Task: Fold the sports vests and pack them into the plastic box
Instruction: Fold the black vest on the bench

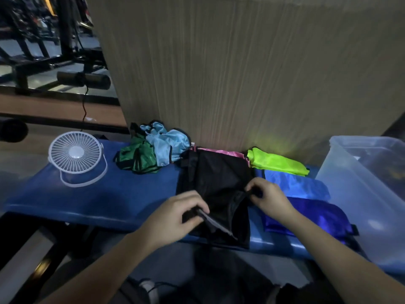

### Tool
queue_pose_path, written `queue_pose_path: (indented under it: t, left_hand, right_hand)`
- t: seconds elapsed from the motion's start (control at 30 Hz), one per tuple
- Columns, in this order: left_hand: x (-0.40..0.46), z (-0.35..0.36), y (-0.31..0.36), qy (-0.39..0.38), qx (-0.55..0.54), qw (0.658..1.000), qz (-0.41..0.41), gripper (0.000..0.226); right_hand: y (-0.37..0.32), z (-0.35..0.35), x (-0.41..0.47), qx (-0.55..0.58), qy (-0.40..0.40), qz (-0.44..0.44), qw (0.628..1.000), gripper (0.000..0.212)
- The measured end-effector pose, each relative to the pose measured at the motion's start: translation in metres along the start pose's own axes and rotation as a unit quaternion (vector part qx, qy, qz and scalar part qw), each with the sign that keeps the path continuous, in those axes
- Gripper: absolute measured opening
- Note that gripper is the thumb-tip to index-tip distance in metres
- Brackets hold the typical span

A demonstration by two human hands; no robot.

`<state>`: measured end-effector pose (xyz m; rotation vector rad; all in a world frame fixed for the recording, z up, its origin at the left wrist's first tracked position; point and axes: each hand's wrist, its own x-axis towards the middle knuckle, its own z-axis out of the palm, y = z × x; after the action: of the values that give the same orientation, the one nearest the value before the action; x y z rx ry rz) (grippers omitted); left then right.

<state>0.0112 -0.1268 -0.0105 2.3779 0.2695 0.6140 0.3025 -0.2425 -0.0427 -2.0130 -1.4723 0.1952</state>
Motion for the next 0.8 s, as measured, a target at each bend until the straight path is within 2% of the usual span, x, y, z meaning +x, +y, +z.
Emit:
queue_pose_path:
  t: [0.17, 0.27, 0.37, 0.4, 0.47, 0.53, 0.6, 0.67, 0.73, 0.8]
  left_hand:
    - [-0.017, 0.014, -0.010, -0.090, 0.029, 0.995, -0.009, 0.018]
    - [-0.020, 0.013, -0.013, -0.193, 0.054, 0.979, -0.027, 0.034]
    - [-0.013, 0.001, -0.016, -0.252, 0.000, 0.967, -0.044, 0.037]
    - [-0.006, -0.003, -0.017, -0.236, -0.034, 0.970, -0.052, 0.032]
    - [0.014, -0.008, -0.026, -0.133, -0.041, 0.989, -0.042, 0.022]
    - [0.044, -0.006, -0.041, -0.014, 0.045, 0.999, -0.022, 0.021]
    - [0.078, 0.002, -0.053, 0.044, 0.156, 0.987, -0.021, 0.030]
    - [0.109, 0.015, -0.061, 0.025, 0.240, 0.970, -0.040, 0.045]
    - [0.129, 0.027, -0.071, -0.036, 0.307, 0.949, -0.068, 0.061]
    - [0.142, 0.035, -0.094, -0.083, 0.347, 0.929, -0.096, 0.082]
  right_hand:
    - [0.003, 0.008, -0.012, -0.083, -0.087, -0.074, 0.990, 0.033]
    - [0.002, 0.005, -0.014, -0.118, -0.136, -0.069, 0.981, 0.037]
    - [-0.005, 0.000, -0.011, -0.123, -0.102, -0.066, 0.985, 0.036]
    - [-0.009, 0.000, -0.008, -0.110, -0.080, -0.064, 0.989, 0.033]
    - [-0.013, 0.001, 0.005, -0.078, -0.035, -0.052, 0.995, 0.026]
    - [-0.014, 0.004, 0.024, -0.053, 0.000, -0.050, 0.997, 0.024]
    - [-0.012, 0.008, 0.046, -0.068, 0.009, -0.074, 0.995, 0.029]
    - [-0.004, 0.015, 0.068, -0.130, -0.017, -0.098, 0.987, 0.043]
    - [0.002, 0.024, 0.082, -0.194, -0.070, -0.092, 0.974, 0.062]
    - [0.012, 0.034, 0.093, -0.236, -0.108, -0.077, 0.963, 0.071]
